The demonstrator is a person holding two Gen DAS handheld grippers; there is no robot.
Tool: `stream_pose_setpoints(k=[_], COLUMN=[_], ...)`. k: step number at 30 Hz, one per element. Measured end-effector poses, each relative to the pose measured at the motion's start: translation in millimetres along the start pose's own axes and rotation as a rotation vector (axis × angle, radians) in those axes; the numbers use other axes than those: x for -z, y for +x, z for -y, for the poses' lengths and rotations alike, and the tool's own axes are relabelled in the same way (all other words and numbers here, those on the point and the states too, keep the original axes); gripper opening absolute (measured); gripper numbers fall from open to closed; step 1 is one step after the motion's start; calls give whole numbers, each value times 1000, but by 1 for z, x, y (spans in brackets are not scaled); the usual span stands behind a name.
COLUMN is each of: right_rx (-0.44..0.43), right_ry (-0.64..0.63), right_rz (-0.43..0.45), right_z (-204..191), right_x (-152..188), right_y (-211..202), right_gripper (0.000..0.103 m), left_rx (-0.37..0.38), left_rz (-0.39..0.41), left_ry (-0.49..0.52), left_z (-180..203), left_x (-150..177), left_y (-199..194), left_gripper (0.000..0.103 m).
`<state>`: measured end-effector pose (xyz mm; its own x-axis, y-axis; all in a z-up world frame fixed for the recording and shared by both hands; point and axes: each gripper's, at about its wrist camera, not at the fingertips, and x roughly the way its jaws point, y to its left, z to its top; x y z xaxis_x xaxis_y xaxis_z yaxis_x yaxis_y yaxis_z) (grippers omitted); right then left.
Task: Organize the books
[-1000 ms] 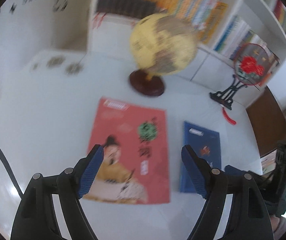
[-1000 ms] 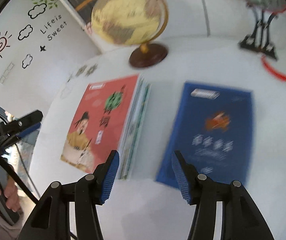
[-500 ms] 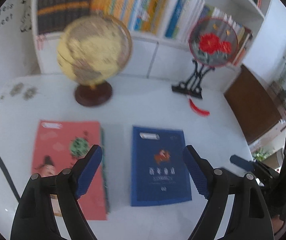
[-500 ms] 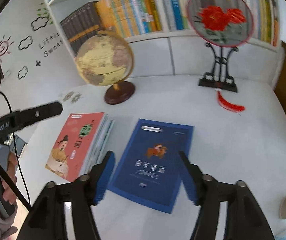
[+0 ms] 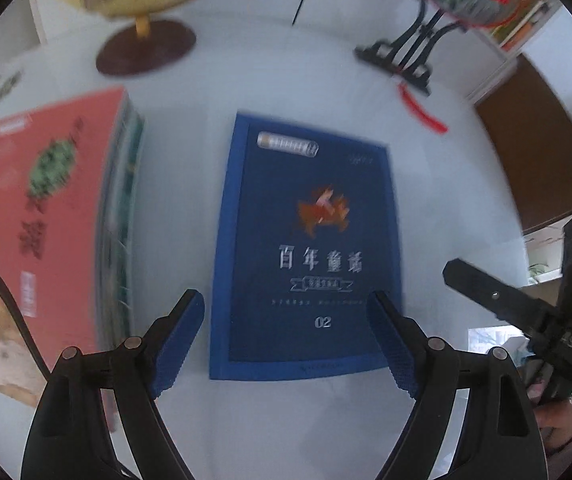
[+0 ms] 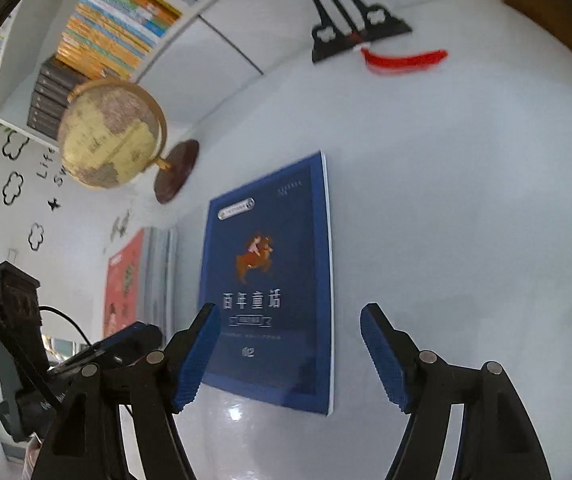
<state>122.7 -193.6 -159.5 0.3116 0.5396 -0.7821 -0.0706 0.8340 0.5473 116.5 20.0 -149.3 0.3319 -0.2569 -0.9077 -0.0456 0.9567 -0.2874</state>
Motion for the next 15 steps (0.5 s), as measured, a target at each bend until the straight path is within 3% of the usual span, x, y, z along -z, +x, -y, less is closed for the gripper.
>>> stream_pose_setpoints(k=[10, 15], right_rx=[-24, -27], right_ry=[-93, -131], right_rz=[-84, -66], right_z=[1, 1], right_x=[-6, -8], right_y=[45, 54], right_gripper=[71, 71], left_rx=[-16, -2], left_rz=[-45, -6], left_ry=[-1, 10], left_z=[-7, -12], left_x=[-7, -11], left_y=[36, 37], left_gripper=[83, 100])
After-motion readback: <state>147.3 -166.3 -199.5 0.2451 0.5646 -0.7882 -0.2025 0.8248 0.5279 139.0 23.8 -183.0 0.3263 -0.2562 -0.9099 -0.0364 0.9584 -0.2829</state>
